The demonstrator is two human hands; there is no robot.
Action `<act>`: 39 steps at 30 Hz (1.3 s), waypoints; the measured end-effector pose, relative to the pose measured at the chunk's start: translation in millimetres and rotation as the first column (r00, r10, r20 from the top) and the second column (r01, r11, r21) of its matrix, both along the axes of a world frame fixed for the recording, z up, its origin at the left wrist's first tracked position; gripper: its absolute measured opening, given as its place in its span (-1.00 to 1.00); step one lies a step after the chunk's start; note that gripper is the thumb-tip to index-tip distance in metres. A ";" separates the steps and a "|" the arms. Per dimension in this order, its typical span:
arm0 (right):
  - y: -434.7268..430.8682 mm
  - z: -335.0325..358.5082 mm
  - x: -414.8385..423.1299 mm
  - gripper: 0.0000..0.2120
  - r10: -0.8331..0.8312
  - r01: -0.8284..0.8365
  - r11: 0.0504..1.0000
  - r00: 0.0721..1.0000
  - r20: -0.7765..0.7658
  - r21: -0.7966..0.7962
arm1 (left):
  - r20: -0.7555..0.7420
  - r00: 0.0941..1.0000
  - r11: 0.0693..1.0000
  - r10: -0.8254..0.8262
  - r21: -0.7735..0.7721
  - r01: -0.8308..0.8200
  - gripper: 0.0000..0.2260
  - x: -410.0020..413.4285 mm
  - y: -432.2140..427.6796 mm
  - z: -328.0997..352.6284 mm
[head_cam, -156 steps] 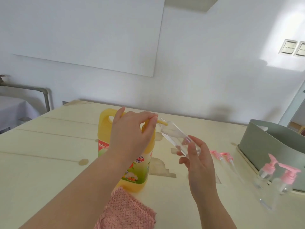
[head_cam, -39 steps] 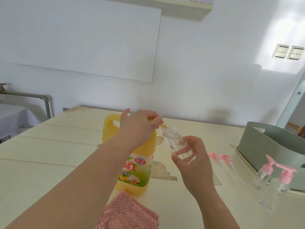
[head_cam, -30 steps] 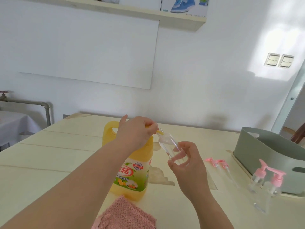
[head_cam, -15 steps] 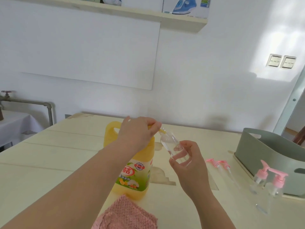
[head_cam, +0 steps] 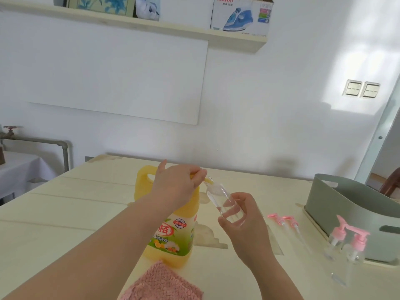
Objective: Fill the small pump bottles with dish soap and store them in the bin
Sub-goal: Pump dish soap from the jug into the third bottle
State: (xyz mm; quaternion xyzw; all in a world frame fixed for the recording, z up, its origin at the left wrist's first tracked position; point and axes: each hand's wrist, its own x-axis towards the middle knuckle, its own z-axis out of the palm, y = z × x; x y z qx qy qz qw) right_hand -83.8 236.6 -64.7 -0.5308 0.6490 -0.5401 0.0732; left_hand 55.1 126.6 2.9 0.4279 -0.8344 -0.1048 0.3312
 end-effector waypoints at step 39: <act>-2.4 -25.2 11.6 -0.62 0.168 -0.161 0.986 0.963 0.212 -0.050 | -0.211 0.975 0.997 -0.071 0.002 0.073 -0.67 8.2 13.9 1.9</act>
